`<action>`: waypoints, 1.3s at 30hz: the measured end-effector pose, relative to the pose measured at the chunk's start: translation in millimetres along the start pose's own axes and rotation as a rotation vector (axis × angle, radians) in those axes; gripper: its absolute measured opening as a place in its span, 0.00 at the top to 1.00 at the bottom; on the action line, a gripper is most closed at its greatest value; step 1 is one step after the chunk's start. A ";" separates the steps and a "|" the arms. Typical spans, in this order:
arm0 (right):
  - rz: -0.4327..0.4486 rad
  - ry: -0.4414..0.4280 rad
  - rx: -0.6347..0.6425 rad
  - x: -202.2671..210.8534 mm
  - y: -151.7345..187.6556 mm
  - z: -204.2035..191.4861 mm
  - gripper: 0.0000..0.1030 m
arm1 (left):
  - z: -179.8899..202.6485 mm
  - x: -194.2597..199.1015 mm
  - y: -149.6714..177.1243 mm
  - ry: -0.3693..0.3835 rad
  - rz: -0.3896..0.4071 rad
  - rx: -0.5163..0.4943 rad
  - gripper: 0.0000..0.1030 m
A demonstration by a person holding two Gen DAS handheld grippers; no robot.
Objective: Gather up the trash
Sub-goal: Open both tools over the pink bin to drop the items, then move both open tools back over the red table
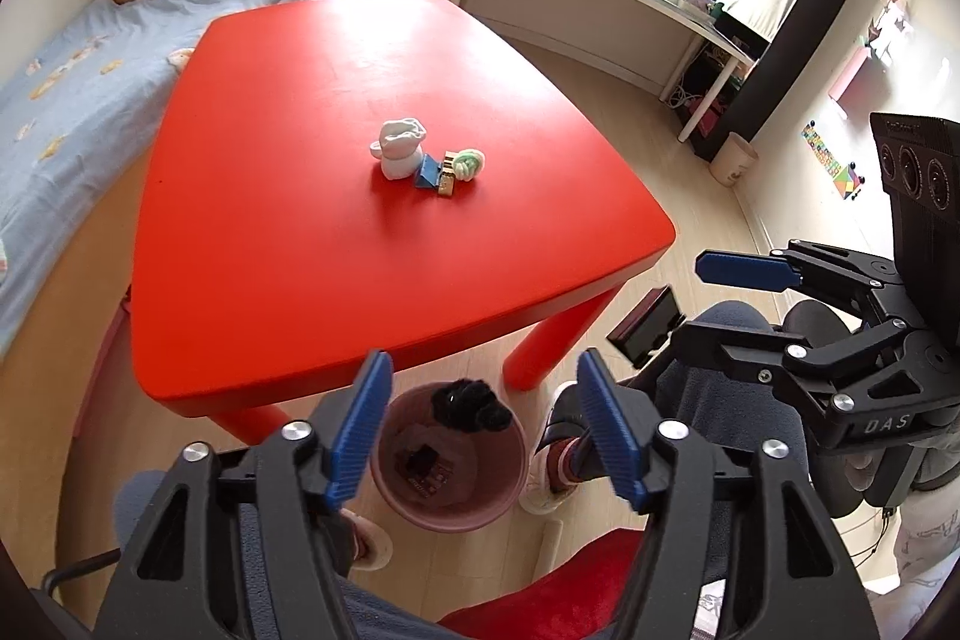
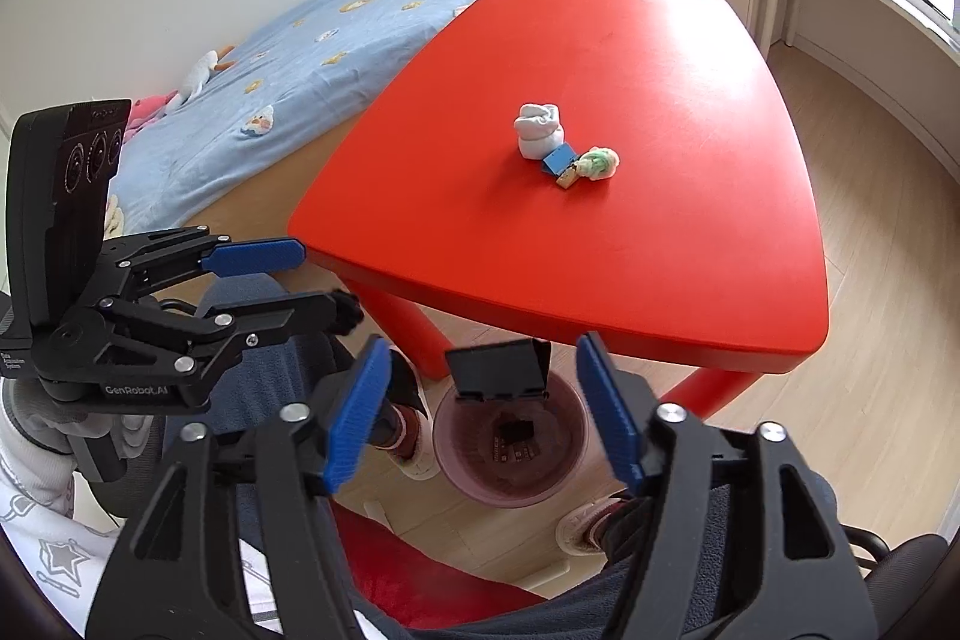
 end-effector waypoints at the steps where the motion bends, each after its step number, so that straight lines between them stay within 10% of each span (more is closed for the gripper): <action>1: 0.010 0.009 -0.006 1.7 -0.2 1.3 0.21 | -1.8 2.5 -1.0 -0.005 0.022 0.002 0.12; 12: 0.017 0.029 -0.052 2.7 2.7 11.8 0.05 | -17.6 6.0 -3.2 -0.054 0.031 0.044 0.07; 39: 0.005 0.014 -0.102 -2.8 0.1 22.9 0.04 | -24.3 4.1 -8.2 -0.036 0.019 0.093 0.07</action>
Point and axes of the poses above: each gripper's, at about its wrist camera, not at the fingertips, and x roughly against the way its jaws point, z to its right, y to its underside, the point moved 3 cm from there along -x, roughly the way its jaws point, and after that the axes turned 15 degrees about x, right-handed, at the moved point
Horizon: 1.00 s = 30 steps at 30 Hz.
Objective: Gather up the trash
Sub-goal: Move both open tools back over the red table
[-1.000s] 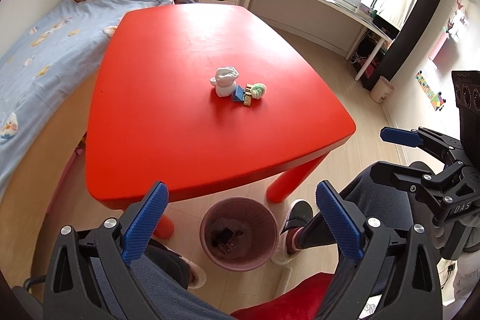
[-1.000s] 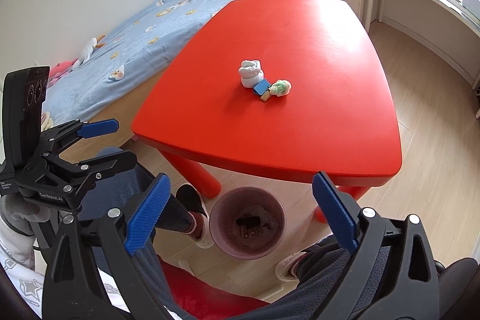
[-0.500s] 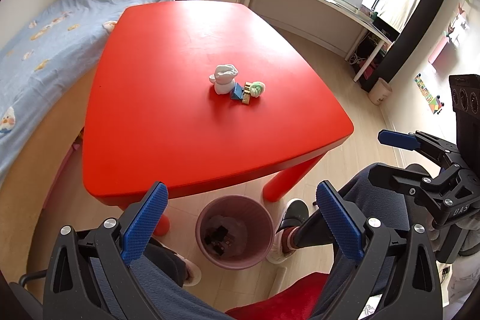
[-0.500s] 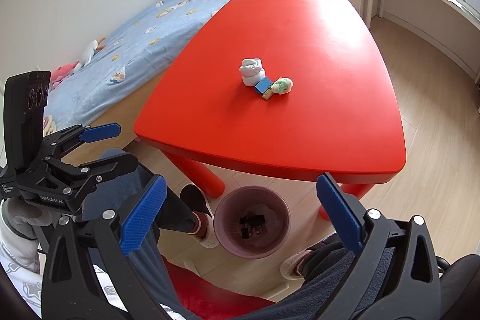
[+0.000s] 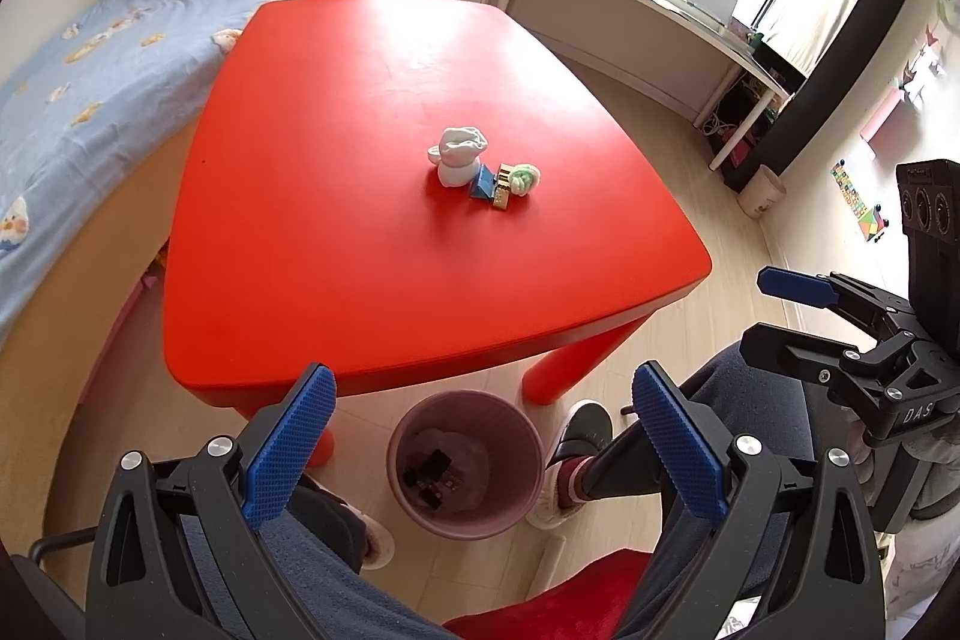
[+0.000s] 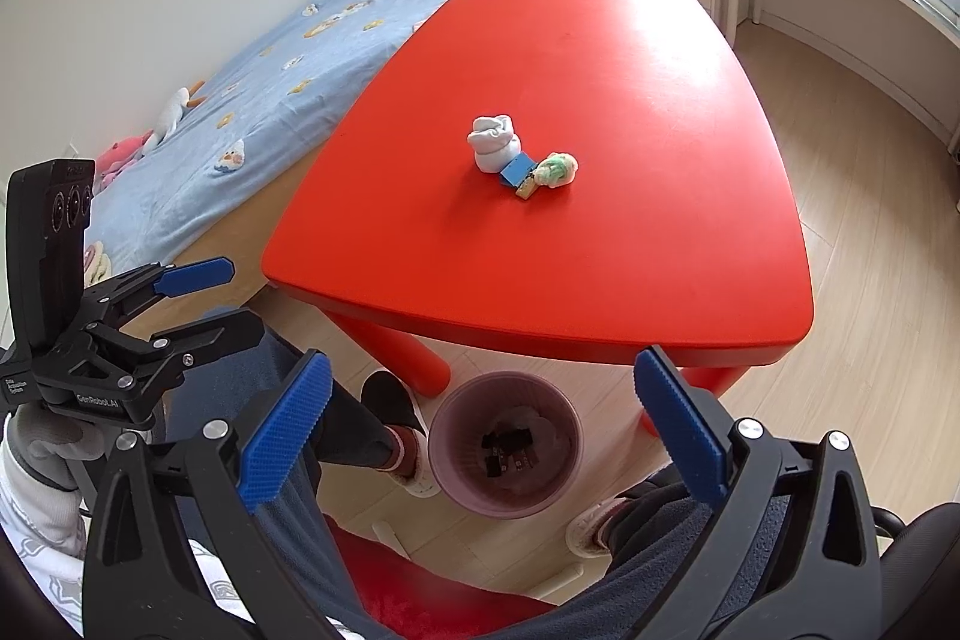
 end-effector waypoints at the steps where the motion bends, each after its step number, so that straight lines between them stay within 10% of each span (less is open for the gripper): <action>1: 0.002 0.000 -0.004 -0.1 -0.9 1.0 0.04 | -0.7 -0.6 -0.9 0.001 0.000 0.002 0.07; 30: -0.129 0.035 -0.147 -90.1 -87.4 77.2 0.04 | -2.1 -78.5 -120.7 0.003 -0.059 0.163 0.07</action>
Point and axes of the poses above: each gripper's, at about its wrist camera, not at the fingertips, and x roughly against the way its jaws point, z to its right, y to its underside, the point moved 3 cm from there along -x, roughly the way its jaws point, and after that the axes turned 15 degrees about x, right-handed, at the moved point
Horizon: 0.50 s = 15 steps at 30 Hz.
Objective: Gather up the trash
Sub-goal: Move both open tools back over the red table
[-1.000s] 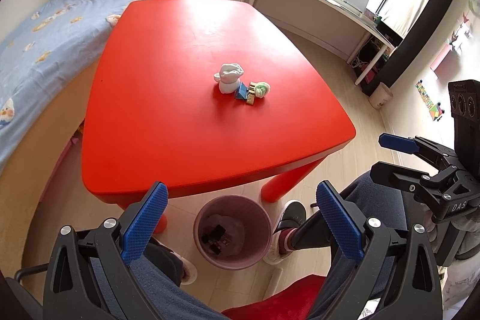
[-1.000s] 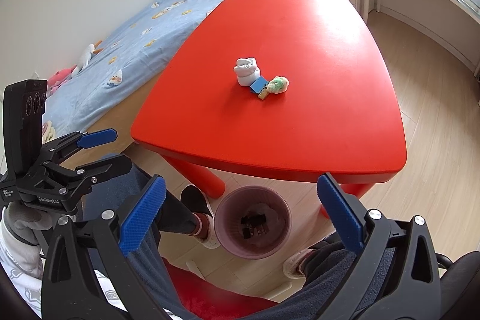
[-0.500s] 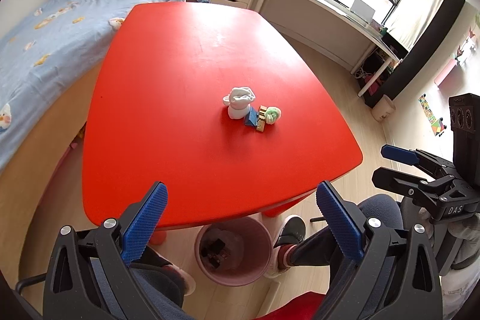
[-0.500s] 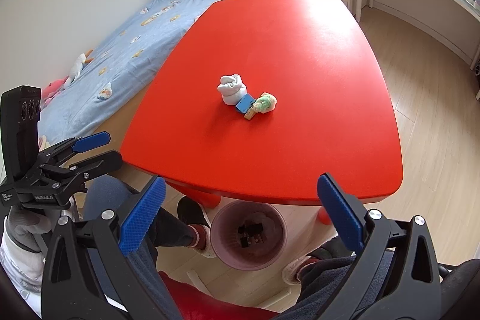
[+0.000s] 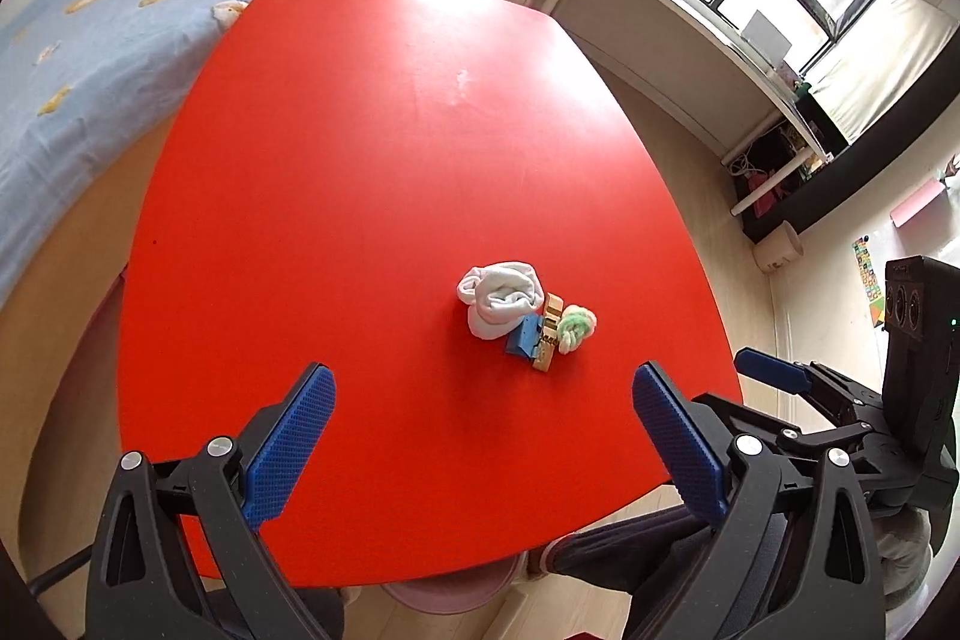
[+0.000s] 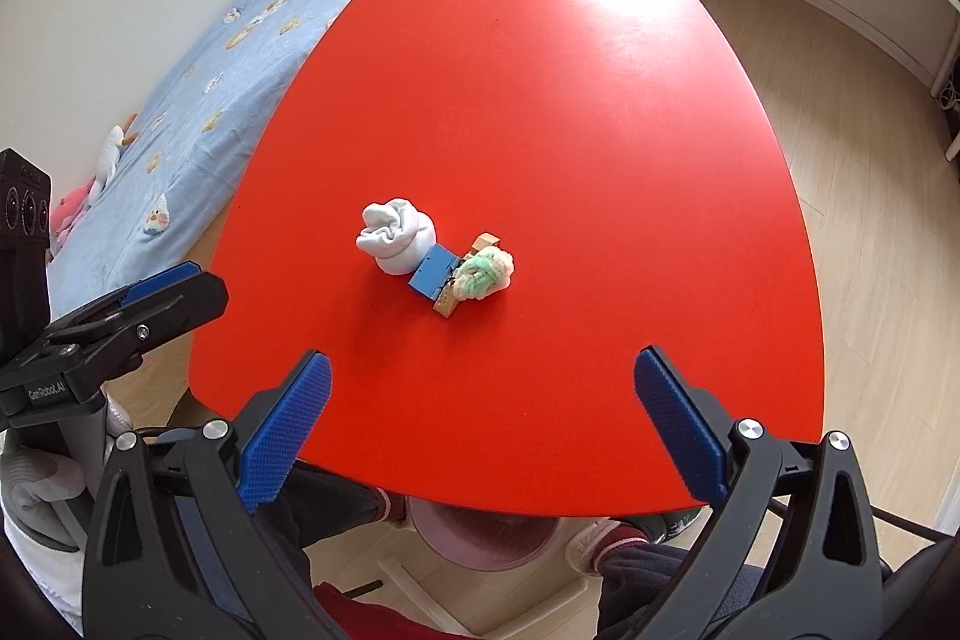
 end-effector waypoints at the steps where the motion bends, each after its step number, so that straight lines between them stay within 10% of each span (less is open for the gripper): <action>1: -0.010 0.006 -0.002 -5.9 -3.1 1.6 0.04 | 1.1 -5.4 -6.0 -0.007 -0.008 0.011 0.07; 15: -0.098 -0.007 0.025 -66.8 -26.3 4.9 0.12 | 4.5 -94.0 -37.2 -0.054 -0.216 0.185 0.07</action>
Point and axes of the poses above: each gripper's, at about its wrist camera, not at the fingertips, and x roughly against the way its jaws point, z to its right, y to its underside, the point moved 3 cm from there along -x, roughly the way its jaws point, and after that the axes turned 15 degrees about x, right-handed, at the moved point
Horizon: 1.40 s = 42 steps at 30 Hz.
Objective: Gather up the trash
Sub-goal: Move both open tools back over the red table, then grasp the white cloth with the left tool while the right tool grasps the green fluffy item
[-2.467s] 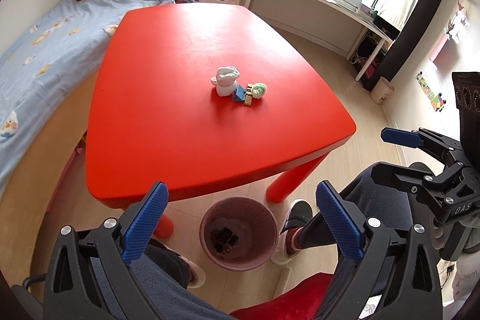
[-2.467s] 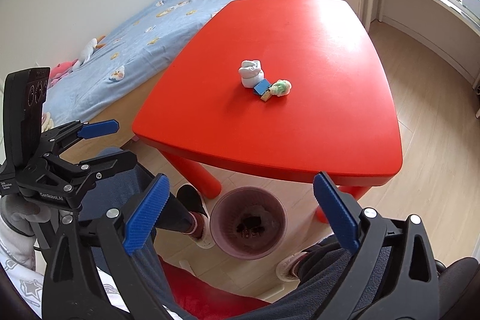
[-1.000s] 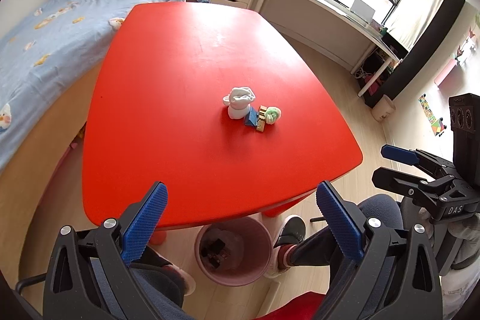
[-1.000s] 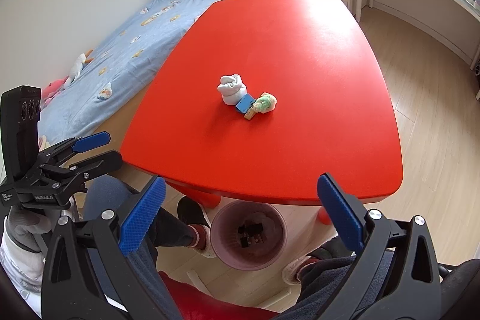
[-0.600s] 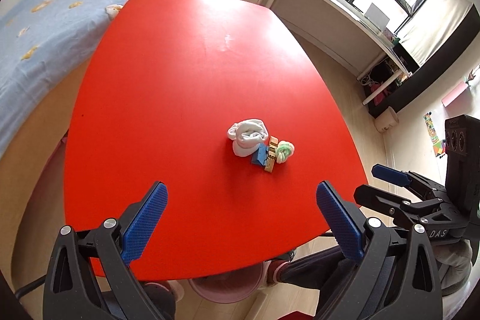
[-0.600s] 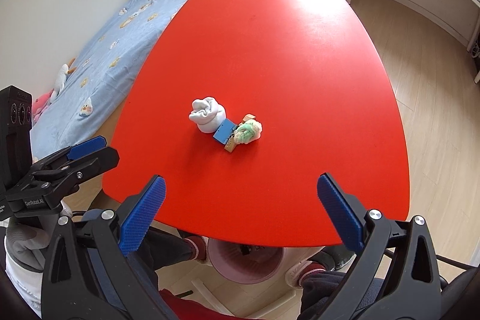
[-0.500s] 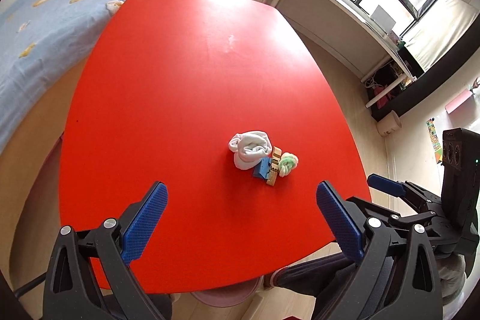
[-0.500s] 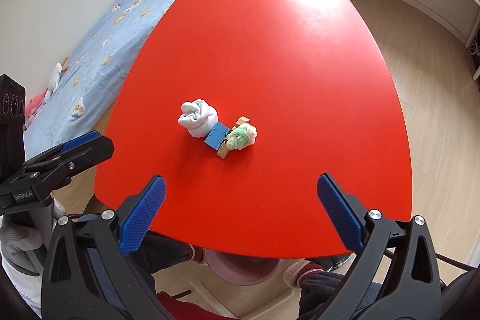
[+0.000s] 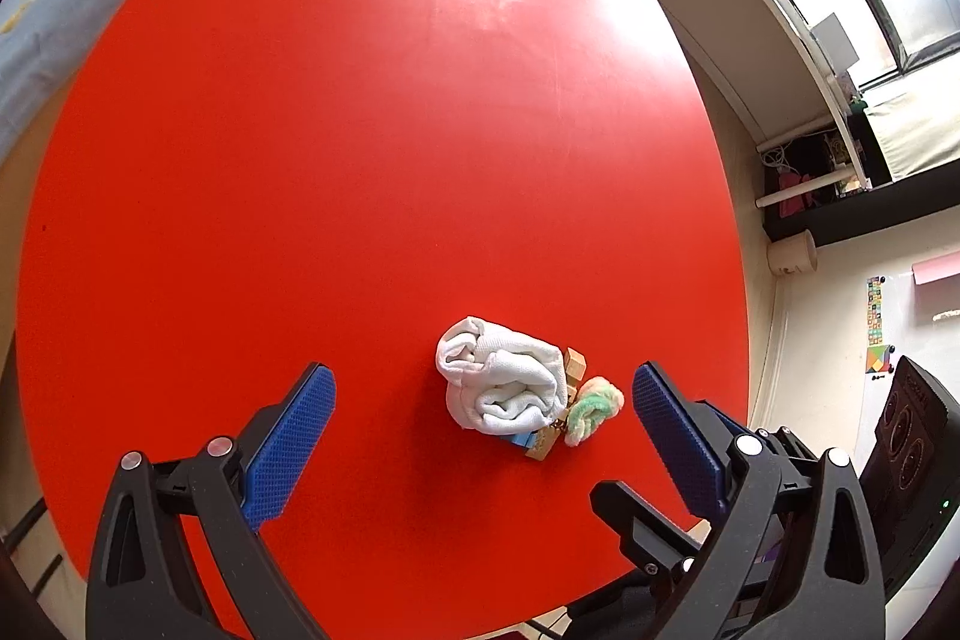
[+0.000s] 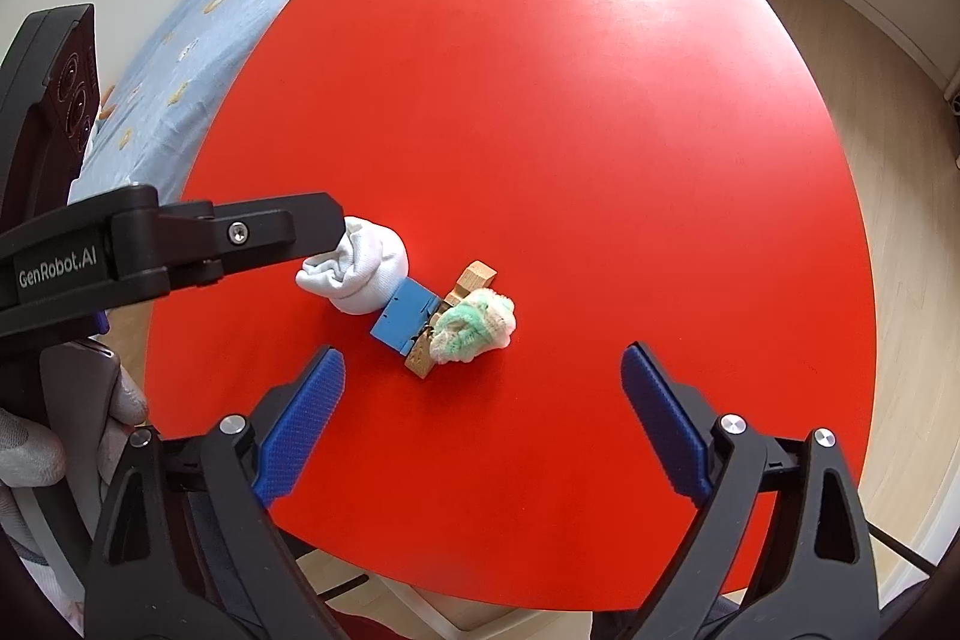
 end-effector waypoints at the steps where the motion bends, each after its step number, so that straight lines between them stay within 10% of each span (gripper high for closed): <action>1: -0.002 -0.003 -0.003 -2.0 0.4 1.1 0.14 | 1.2 -3.3 0.2 -0.002 -0.011 0.002 0.07; 9: -0.004 -0.018 -0.027 -11.2 -2.6 5.3 0.28 | 1.6 -18.5 2.0 -0.030 -0.042 0.015 0.08; 24: -0.015 -0.045 -0.057 -22.2 -5.2 11.3 0.51 | -9.4 -19.1 2.4 -0.034 -0.057 0.022 0.54; 34: -0.016 -0.051 -0.072 -28.6 -7.0 13.3 0.78 | -6.9 -21.5 0.8 -0.026 -0.048 0.009 0.60; 42: -0.010 -0.040 -0.062 -24.8 -7.3 14.5 0.81 | -10.5 -16.2 2.6 -0.034 -0.014 -0.008 0.62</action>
Point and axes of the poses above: each gripper's, at about its wrist camera, not at the fingertips, and x roughly against the way its jaws point, z to its right, y to its underside, the point moved 3 cm from there along -x, roughly the way its jaws point, and after that the axes turned 15 degrees about x, right-handed, at the moved point
